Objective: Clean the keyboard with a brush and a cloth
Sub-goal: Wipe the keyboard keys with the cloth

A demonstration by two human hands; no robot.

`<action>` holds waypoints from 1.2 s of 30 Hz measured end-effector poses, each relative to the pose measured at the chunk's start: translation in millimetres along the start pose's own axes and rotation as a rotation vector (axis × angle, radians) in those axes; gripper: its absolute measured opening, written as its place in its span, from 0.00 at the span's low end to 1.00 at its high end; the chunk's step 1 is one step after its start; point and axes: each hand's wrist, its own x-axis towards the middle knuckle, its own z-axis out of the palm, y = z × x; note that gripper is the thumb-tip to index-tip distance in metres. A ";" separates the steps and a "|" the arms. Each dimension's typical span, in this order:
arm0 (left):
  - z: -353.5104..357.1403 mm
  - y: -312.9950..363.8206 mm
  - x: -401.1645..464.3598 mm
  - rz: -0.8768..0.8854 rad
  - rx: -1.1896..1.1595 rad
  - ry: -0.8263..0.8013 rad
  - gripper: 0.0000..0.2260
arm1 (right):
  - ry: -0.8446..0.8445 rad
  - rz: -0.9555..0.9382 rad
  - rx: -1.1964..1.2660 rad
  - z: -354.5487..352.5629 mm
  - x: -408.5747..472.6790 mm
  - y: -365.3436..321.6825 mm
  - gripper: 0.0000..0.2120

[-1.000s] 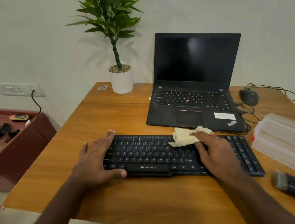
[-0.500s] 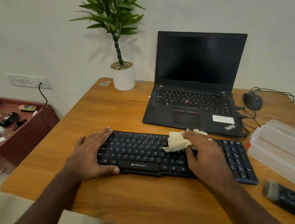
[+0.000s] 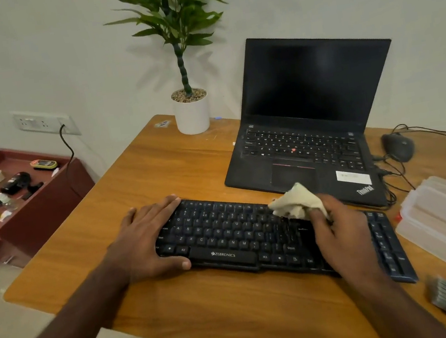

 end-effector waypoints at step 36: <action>-13.6 6.1 4.4 -0.045 0.023 -0.029 0.57 | 0.065 0.049 0.007 -46.1 54.9 -2.5 0.12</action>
